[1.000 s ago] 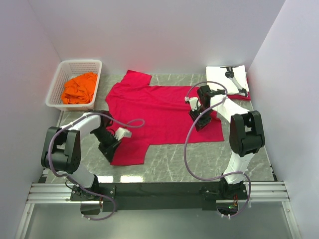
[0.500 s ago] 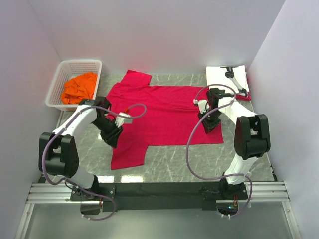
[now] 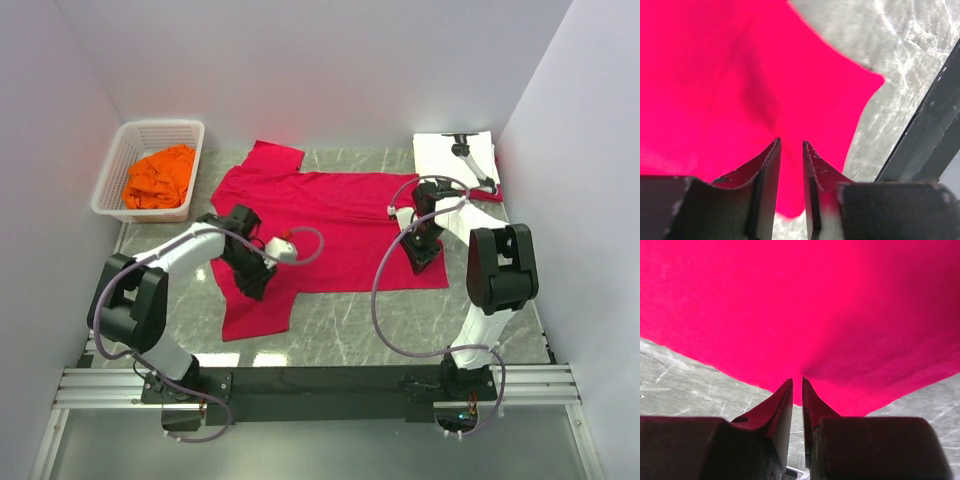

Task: Fold and stack the t-shirts
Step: Flatten the tshirt out

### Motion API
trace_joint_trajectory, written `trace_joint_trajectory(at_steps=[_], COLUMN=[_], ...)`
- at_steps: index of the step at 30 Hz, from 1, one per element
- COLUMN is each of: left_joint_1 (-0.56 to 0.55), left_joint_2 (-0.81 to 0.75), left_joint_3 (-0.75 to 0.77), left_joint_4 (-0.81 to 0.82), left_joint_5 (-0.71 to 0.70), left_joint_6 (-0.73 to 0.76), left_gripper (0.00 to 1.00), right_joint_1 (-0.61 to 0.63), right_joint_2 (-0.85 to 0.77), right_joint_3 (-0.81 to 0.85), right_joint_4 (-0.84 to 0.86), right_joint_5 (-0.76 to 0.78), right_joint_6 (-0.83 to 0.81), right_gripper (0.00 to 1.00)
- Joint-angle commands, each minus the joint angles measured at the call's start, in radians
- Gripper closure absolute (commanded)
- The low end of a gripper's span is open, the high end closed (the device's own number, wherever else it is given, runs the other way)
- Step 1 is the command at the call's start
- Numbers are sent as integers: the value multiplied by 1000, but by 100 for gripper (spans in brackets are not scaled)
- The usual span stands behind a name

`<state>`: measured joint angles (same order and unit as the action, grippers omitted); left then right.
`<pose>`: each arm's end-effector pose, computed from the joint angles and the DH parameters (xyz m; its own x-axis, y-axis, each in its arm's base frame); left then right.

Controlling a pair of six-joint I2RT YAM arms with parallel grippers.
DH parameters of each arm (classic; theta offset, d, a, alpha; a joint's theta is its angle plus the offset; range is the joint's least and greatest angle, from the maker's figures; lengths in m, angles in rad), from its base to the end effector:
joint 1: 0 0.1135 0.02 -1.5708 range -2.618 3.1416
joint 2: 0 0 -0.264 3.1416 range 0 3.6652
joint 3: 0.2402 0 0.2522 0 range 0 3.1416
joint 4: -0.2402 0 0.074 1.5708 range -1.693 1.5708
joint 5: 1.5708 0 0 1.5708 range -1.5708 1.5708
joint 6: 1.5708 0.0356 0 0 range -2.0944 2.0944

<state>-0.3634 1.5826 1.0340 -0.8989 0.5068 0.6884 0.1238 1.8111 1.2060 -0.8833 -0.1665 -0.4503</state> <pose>0.2522 -0.1144 0.1966 -0.4835 0.7781 -0.4010 0.8724 0.3906 -0.2939 0.3242 0.0463 0.1712 -0.8315 -0.5360 -0.1460 -0.5523 0.8260 0.1129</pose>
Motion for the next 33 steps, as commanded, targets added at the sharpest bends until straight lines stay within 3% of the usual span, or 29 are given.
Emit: trace_joint_trajectory(at_steps=[1,11,15,20,23,25,30,33], left_joint_1=[-71,-328,-423,-448,-389,-269,-2,81], left_joint_2=[-41,22,56,11,-50,-84,-75,-32], left_joint_3=[-51,-169,-166,-79,-13,30,38,9], left_joint_4=[97,158,97,-38,-77,-90,20,60], left_joint_5=[-45,-183,-146,50,131,144,10,-54], left_joint_6=[-61,-124,-125,-101,-82,-73,-78,-44], left_gripper=[70,77,80,76,70,64,63,65], right_joint_1=[-16,-64,-72,-75,-76,-76,-76,-76], right_joint_2=[2,7,1,-21,-29,-22,13,39], right_joint_3=[0,35,36,41,40,30,13,13], right_joint_4=[6,-28,-42,-69,-66,-60,-22,-14], right_joint_5=[-14,-30,-22,-24,-19,-8,2,16], right_joint_6=[-1,-7,-19,-39,-53,-57,-45,-41], right_gripper=[80,80,80,80,80,80,80,80])
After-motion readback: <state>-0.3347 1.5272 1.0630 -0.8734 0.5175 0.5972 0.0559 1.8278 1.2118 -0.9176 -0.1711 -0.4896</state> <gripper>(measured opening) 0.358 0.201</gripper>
